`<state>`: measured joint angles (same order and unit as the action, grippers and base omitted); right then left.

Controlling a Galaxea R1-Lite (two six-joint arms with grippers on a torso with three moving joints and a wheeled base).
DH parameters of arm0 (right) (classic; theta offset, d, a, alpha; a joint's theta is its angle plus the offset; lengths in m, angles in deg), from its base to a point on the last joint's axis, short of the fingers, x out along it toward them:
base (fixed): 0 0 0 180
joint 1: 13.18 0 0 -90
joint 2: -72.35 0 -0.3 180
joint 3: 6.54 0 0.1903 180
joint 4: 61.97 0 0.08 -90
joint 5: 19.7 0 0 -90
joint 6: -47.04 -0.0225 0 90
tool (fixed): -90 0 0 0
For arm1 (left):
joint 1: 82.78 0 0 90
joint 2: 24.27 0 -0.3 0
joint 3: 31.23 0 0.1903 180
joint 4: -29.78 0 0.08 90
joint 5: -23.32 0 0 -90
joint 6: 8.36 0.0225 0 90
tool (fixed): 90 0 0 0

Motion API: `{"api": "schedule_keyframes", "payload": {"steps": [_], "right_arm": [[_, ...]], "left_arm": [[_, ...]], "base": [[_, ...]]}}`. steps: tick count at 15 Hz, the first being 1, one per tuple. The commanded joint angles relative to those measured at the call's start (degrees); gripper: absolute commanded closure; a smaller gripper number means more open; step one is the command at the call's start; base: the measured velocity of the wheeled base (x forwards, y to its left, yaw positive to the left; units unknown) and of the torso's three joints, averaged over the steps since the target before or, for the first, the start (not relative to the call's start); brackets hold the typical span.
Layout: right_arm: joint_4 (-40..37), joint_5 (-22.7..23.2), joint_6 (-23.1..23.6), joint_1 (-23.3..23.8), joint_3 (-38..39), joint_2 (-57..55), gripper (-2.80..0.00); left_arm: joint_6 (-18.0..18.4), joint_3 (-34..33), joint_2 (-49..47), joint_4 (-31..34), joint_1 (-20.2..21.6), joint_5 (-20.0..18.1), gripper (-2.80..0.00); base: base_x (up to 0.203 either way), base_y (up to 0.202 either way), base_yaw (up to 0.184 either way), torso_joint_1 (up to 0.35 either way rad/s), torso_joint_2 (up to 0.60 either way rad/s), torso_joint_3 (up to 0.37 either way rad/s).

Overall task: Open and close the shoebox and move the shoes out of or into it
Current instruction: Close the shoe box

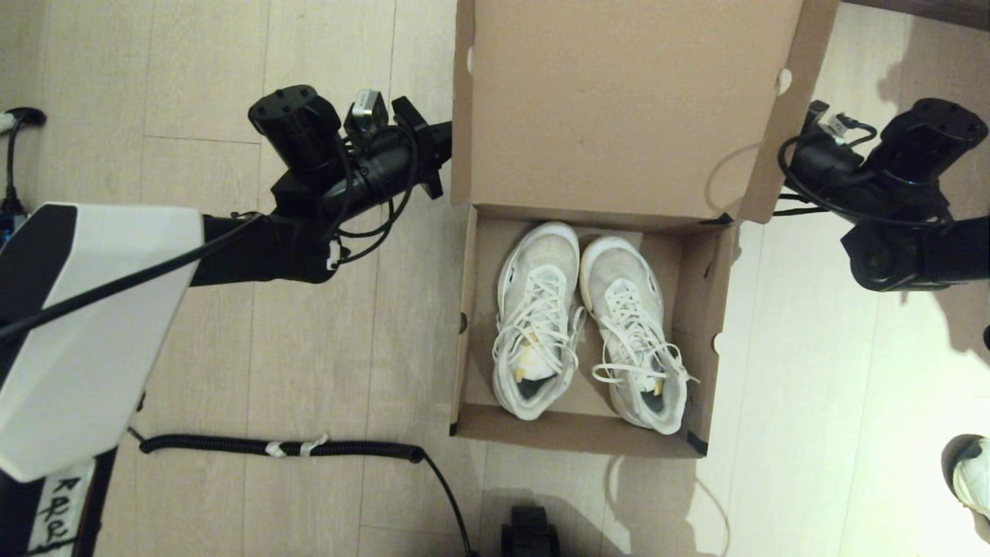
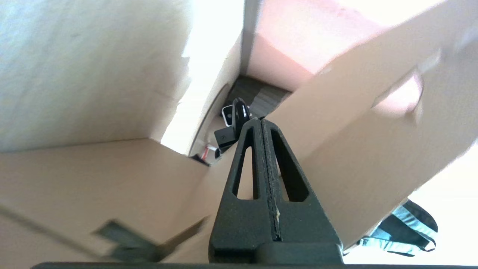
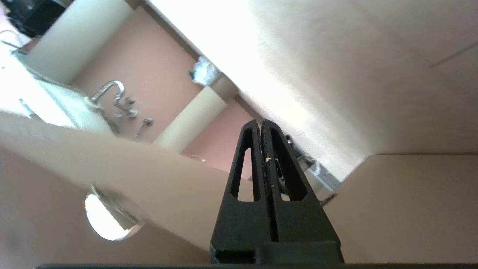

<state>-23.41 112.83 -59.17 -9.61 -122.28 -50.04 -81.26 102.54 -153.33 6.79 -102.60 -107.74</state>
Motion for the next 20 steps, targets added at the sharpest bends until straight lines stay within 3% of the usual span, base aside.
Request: {"api": "schedule_keyframes", "payload": {"steps": [1, 4, 9, 20], "right_arm": [[0.31, 0.27, -1.44, 0.12, -0.01, 1.44, 0.0], [0.39, 0.36, -3.83, 0.75, -0.3, 2.33, 0.0], [0.47, 0.96, -10.39, 2.34, -1.19, 3.73, 0.0], [0.47, 7.4, -25.96, 4.74, -1.15, 8.61, 0.0]], "left_arm": [[-0.4, -0.04, 1.32, -0.3, -0.35, -0.25, 0.0], [-1.16, -0.07, 2.02, -0.83, -0.95, -0.29, 0.0], [-10.26, -0.11, 2.4, -10.44, -1.27, -0.34, 0.0], [-11.03, -0.21, 2.12, -10.77, -3.84, -2.62, 0.0]], "base": [[0.0, 0.0, 0.0, 0.0, 0.0, 0.0], [0.0, 0.0, 0.0, 0.0, 0.0, 0.0], [0.0, 0.0, 0.0, 0.0, 0.0, 0.0], [0.0, 0.0, 0.0, 0.0, 0.0, 0.0]]}}
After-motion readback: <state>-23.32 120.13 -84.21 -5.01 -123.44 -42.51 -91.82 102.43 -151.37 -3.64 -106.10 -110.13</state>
